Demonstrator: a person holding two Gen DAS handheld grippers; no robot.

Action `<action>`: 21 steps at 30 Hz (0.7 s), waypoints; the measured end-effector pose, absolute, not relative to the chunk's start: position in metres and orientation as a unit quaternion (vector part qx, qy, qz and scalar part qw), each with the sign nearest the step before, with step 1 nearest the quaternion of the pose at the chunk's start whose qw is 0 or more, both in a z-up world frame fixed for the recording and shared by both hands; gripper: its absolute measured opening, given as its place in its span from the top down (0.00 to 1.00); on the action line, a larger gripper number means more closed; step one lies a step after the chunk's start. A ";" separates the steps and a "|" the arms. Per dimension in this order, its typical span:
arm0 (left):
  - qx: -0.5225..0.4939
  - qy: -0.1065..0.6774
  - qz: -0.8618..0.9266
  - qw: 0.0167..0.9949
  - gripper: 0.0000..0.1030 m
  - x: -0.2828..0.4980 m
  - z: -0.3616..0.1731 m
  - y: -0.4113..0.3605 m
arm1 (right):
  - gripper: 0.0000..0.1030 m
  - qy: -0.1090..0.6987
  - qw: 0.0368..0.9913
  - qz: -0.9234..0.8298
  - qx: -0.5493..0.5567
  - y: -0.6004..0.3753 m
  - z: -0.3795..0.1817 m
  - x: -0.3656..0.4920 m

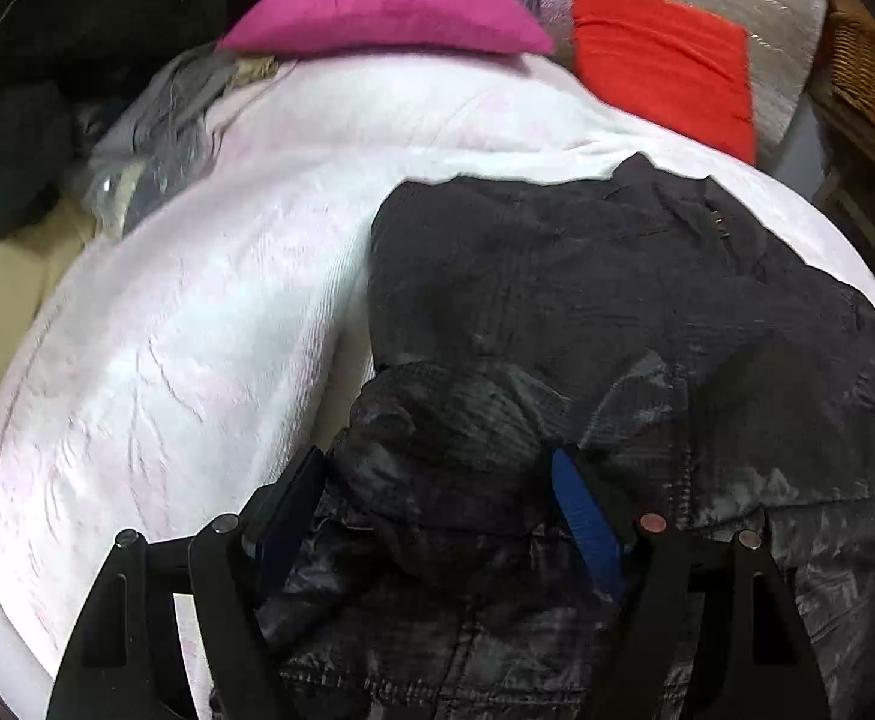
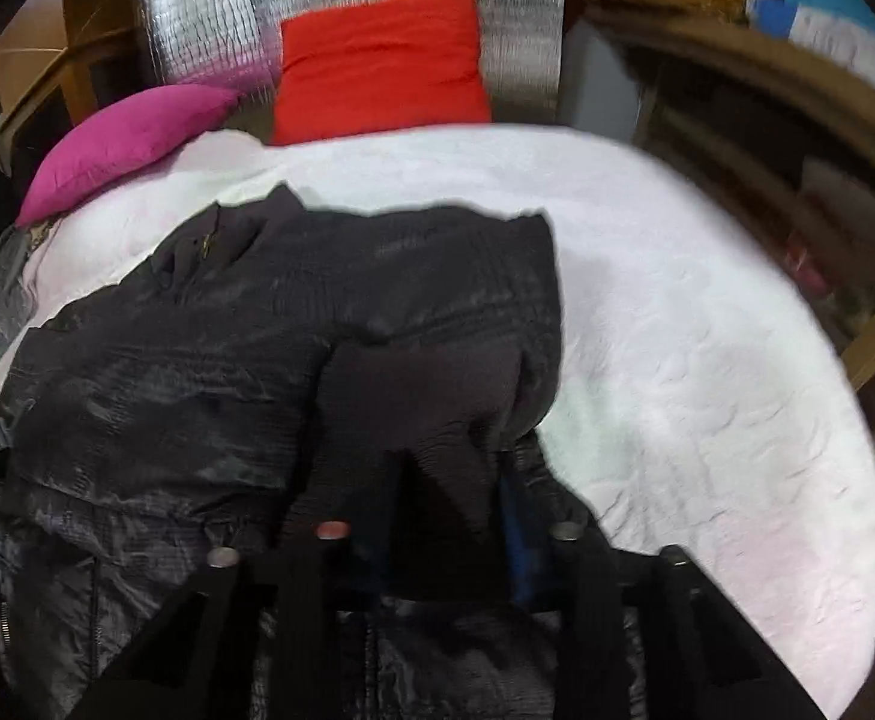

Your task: Fold large clothes

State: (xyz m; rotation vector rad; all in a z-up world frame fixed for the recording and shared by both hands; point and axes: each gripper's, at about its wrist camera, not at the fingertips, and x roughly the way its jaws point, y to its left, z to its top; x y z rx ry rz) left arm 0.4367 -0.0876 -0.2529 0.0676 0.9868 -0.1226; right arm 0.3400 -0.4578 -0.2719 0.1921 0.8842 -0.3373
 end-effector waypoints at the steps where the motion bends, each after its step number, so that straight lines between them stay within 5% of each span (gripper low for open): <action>1: 0.032 0.467 -0.061 0.882 0.24 0.435 -0.250 -0.088 | 0.86 0.415 0.890 -0.165 0.088 -0.458 -0.266 0.337; 6: 0.051 0.409 -0.075 0.908 0.24 0.420 -0.230 -0.096 | 0.88 0.347 0.915 -0.187 0.084 -0.458 -0.238 0.323; 11: 0.106 0.432 -0.082 0.892 0.24 0.425 -0.255 -0.124 | 0.87 0.435 0.870 -0.201 0.115 -0.481 -0.290 0.346; 17: 0.118 0.419 -0.082 0.896 0.24 0.421 -0.255 -0.123 | 0.78 0.412 0.872 -0.167 0.203 -0.504 -0.268 0.331; 19: 0.117 0.420 -0.082 0.896 0.24 0.419 -0.255 -0.122 | 0.61 0.377 0.880 -0.162 0.241 -0.516 -0.256 0.319; 20: 0.120 0.418 -0.083 0.897 0.24 0.417 -0.255 -0.122 | 0.26 0.358 0.885 -0.167 0.247 -0.519 -0.250 0.315; 21: 0.123 0.416 -0.083 0.897 0.24 0.417 -0.255 -0.123 | 0.07 0.331 0.893 -0.177 0.249 -0.518 -0.243 0.310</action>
